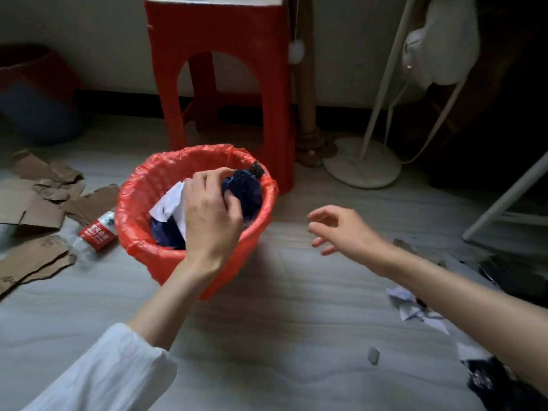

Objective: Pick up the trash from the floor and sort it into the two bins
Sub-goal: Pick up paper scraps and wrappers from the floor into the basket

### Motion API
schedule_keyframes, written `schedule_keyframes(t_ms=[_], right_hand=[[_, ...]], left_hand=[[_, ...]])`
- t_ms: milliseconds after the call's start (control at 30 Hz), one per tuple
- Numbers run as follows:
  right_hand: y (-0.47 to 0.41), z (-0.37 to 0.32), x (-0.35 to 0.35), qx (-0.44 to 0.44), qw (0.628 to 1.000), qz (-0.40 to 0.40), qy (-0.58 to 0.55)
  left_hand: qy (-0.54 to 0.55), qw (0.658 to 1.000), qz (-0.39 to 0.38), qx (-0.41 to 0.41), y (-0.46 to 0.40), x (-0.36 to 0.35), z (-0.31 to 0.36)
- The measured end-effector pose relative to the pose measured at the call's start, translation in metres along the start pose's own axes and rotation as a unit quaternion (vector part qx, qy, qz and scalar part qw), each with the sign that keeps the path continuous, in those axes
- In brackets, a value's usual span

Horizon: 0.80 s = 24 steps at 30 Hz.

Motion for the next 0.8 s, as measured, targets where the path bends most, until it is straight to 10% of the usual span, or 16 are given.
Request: schedule_keyframes(t_ms=[167, 333, 467, 800], right_hand=[[0.024, 0.123, 0.044, -0.127, 0.99, -0.001, 0.067], [0.031, 0.236, 0.063, -0.239, 0.967, 0.044, 0.075], [0.029, 0.286, 0.069, -0.226, 0.946, 0.104, 0.208], [-0.035, 0.306, 0.105, -0.148, 0.901, 0.209, 0.352]], left_hand=[[0.108, 0.944, -0.265, -0.164, 0.067, -0.077, 0.075], [0.056, 0.775, -0.574, -0.258, 0.148, -0.153, 0.114], [0.044, 0.69, -0.657, -0.3, 0.196, -0.196, 0.126], [0.1, 0.724, -0.632, -0.259, 0.235, -0.248, 0.141]])
Point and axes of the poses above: each hand's wrist, its own y-axis away from the middle knuckle, its own x-axis out of the back of the hand, z = x × y, the point moved 3 cm from there along -y, towards the middle knuckle, and after that the axes turned 14 degrees about -x, right-handed, at the moved point
